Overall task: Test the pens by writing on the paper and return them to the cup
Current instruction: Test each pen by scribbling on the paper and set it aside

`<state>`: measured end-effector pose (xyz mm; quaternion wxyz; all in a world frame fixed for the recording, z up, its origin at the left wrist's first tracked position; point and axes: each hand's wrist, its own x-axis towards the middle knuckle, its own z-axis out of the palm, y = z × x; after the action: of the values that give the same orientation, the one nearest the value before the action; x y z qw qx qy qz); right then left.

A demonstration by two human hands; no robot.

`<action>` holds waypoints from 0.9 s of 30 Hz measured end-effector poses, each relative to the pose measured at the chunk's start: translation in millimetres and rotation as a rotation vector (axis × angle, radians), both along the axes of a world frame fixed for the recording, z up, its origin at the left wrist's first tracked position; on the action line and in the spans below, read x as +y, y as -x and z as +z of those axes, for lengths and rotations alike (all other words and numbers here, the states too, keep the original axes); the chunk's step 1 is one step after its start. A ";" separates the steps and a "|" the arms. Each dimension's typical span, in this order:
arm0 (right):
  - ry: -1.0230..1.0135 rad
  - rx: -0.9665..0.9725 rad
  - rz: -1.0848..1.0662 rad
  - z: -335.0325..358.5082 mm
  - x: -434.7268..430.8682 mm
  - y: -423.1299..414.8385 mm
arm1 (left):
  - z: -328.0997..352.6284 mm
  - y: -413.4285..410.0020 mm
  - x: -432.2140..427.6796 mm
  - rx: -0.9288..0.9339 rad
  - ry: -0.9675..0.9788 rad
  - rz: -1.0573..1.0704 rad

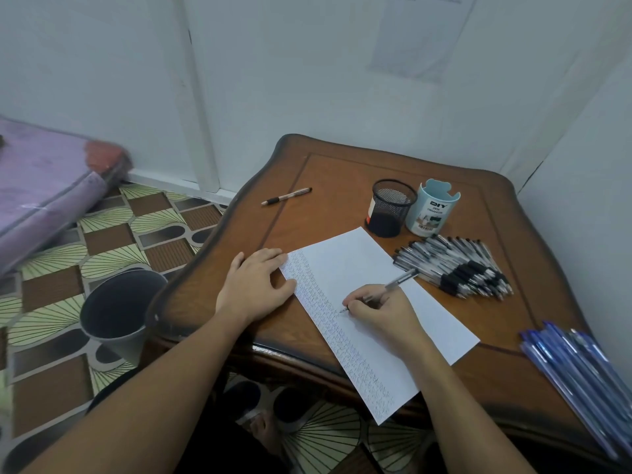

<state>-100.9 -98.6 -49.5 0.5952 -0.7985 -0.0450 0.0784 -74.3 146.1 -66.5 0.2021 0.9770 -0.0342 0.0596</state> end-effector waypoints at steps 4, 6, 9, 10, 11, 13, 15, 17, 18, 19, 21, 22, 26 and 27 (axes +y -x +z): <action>0.045 -0.024 0.033 0.4 0.3 3.9 | -0.8 -0.2 0.0 -0.005 0.007 -0.002; 0.065 -0.038 0.042 0.9 0.5 5.4 | -1.1 -0.2 -0.1 -0.003 0.011 0.001; 0.098 -0.047 0.057 1.4 0.6 6.6 | -1.4 0.3 -0.1 -0.012 0.021 -0.001; 0.099 -0.046 0.058 1.1 0.6 6.6 | -1.2 0.4 0.0 -0.013 0.020 0.000; 0.101 -0.047 0.059 1.1 0.6 6.6 | -0.9 0.6 -0.2 -0.010 0.017 0.002; 0.116 -0.055 0.070 1.4 0.4 6.1 | -0.8 0.6 -0.5 -0.006 0.015 0.005; 0.117 -0.057 0.078 1.7 1.0 6.4 | -1.2 0.5 -0.4 -0.010 0.014 0.007; 0.105 -0.053 0.077 1.8 1.6 7.1 | -2.3 -0.4 0.1 -0.015 0.012 0.010; 0.103 -0.052 0.080 1.7 1.5 6.9 | -2.4 -0.6 0.2 -0.016 0.010 0.012; 0.101 -0.050 0.087 1.7 1.2 6.7 | -2.5 -0.7 0.0 -0.015 0.006 0.011; 0.088 -0.044 0.087 1.4 0.5 5.4 | -2.7 -0.9 0.0 -0.014 0.002 0.005; 0.079 -0.040 0.080 1.3 0.4 4.9 | -2.6 -1.1 0.1 -0.014 0.004 0.003; 0.098 -0.041 0.080 -0.4 2.2 6.5 | -2.2 -0.8 0.6 -0.011 0.006 0.000; 0.094 -0.046 0.060 -0.9 2.0 6.7 | -2.1 -0.5 0.3 -0.012 0.006 0.001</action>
<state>-107.6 -96.5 -50.4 0.5530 -0.8256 -0.0789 0.0796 -73.8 146.5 -68.6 0.2048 0.9760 -0.0349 0.0655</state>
